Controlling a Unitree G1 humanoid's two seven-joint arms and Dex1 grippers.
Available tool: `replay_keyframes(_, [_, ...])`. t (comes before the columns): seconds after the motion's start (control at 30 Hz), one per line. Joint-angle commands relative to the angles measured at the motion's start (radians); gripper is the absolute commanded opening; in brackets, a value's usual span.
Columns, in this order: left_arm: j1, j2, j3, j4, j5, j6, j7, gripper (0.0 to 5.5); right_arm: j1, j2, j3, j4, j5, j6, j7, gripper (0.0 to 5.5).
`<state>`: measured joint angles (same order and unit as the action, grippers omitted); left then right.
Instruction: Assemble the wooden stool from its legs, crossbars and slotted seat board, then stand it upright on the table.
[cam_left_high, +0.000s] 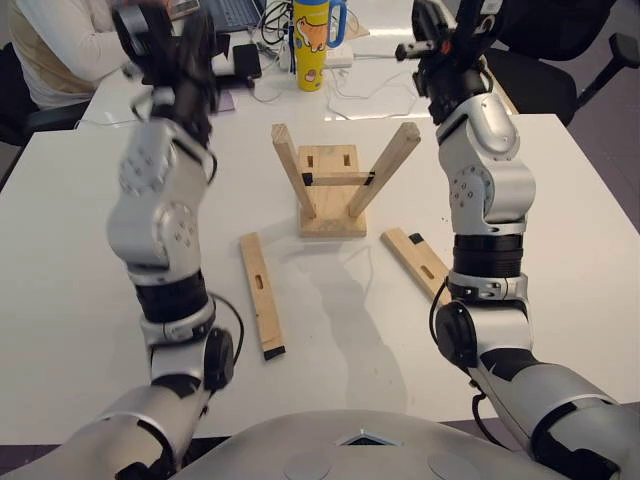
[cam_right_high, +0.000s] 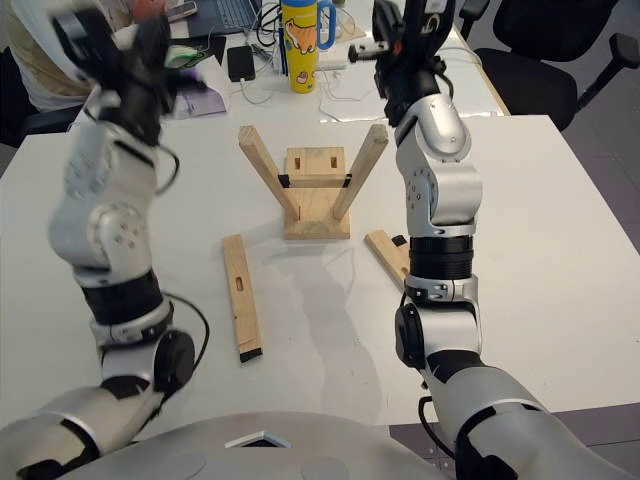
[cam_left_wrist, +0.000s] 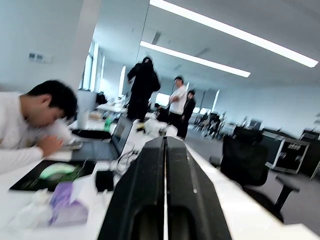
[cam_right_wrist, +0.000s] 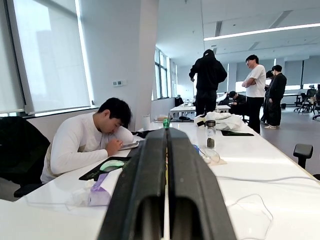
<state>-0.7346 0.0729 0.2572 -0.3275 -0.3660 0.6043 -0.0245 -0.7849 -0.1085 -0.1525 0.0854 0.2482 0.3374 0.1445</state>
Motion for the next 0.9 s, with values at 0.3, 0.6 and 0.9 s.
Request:
replay_keyframes(0.3, [0.044, -0.015, -0.233, 0.428, 0.041, -0.010, -0.100, 0.00, 0.021, 0.009, -0.002, -0.036, 0.013, 0.004, -0.031, 0.01])
replay_keyframes(0.6, [0.163, -0.024, -0.256, 0.435, 0.089, -0.110, -0.110, 0.00, 0.095, -0.012, 0.052, -0.046, -0.014, 0.076, -0.013, 0.01])
replay_keyframes(0.9, [0.040, -0.001, -0.150, 0.265, 0.043, -0.101, -0.065, 0.00, 0.072, -0.023, 0.045, -0.032, -0.016, 0.049, -0.015, 0.01])
